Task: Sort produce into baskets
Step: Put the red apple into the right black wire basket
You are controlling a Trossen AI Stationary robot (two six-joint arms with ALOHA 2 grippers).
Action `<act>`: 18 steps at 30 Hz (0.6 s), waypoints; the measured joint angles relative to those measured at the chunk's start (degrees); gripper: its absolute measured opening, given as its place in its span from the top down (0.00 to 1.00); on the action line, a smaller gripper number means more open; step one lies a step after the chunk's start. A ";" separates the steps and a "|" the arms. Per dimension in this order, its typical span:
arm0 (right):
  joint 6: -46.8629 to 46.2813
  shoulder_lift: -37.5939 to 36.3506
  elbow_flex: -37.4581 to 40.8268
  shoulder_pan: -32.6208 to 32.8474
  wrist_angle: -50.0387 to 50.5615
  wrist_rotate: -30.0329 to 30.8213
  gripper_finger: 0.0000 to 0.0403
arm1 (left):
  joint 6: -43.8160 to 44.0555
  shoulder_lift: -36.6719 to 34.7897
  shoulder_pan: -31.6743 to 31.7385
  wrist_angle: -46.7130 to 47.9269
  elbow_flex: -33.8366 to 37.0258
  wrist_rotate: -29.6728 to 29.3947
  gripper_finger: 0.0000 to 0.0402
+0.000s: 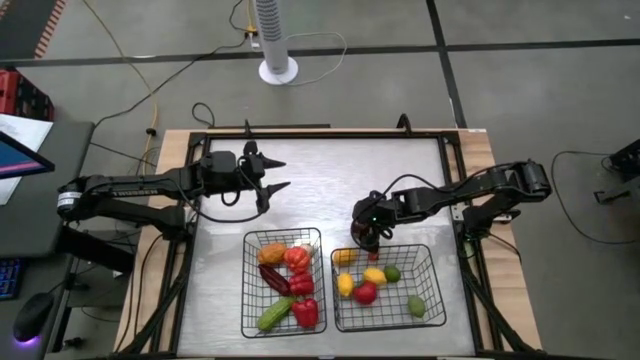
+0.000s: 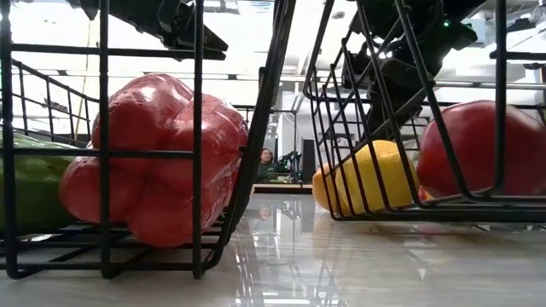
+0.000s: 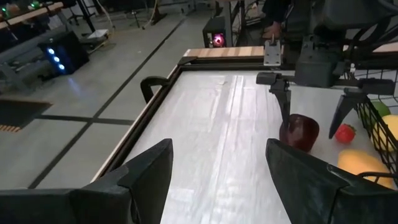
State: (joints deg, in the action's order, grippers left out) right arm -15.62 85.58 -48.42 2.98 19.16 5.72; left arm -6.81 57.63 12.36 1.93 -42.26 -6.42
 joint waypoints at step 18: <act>-0.94 0.00 -0.04 -0.30 1.79 -0.02 0.13 | -0.82 0.00 0.00 0.53 0.00 0.00 0.39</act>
State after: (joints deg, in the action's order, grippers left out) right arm -16.56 85.58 -48.47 2.69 20.94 5.70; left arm -7.63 57.63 12.36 2.45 -42.26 -6.42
